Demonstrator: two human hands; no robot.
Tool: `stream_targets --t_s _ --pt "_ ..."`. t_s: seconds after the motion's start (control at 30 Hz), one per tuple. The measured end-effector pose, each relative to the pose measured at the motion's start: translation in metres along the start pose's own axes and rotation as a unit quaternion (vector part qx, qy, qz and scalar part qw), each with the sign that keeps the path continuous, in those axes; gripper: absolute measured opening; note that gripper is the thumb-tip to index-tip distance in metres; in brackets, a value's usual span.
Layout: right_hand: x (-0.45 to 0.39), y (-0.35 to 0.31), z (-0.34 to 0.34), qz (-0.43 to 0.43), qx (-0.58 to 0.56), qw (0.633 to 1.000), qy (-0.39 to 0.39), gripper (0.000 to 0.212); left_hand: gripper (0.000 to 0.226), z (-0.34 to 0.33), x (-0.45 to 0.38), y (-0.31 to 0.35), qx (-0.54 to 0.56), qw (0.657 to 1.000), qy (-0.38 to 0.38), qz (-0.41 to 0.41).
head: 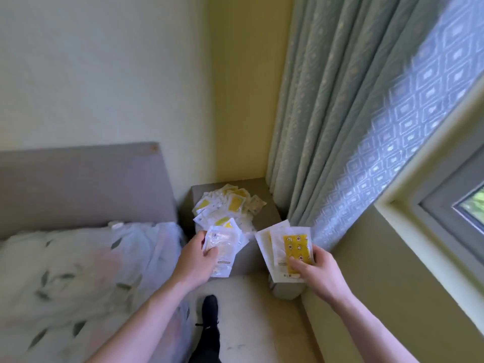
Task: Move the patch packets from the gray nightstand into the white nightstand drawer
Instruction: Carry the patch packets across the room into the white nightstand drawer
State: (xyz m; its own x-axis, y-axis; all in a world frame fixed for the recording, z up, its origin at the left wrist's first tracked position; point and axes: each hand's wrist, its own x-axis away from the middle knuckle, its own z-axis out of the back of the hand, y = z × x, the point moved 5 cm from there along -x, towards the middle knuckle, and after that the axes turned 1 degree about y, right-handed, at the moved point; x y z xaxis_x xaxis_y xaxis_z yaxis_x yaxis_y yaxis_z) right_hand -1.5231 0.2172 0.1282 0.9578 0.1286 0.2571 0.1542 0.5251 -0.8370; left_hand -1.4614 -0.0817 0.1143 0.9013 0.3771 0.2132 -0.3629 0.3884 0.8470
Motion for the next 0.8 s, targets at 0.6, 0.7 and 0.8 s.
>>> stream_targets --t_s 0.6,0.7,0.8 --pt "0.263 -0.068 -0.141 0.177 0.084 0.951 -0.237 0.002 0.015 0.145 0.383 -0.137 0.051 0.960 0.250 0.113" --pt "0.313 -0.060 -0.152 0.182 0.072 0.946 -0.257 0.005 0.016 0.151 0.452 -0.147 0.057 0.950 0.275 0.136" --pt "0.363 -0.057 -0.156 0.197 0.054 0.940 -0.275 0.005 0.013 0.160 0.521 -0.149 0.043 0.941 0.305 0.143"
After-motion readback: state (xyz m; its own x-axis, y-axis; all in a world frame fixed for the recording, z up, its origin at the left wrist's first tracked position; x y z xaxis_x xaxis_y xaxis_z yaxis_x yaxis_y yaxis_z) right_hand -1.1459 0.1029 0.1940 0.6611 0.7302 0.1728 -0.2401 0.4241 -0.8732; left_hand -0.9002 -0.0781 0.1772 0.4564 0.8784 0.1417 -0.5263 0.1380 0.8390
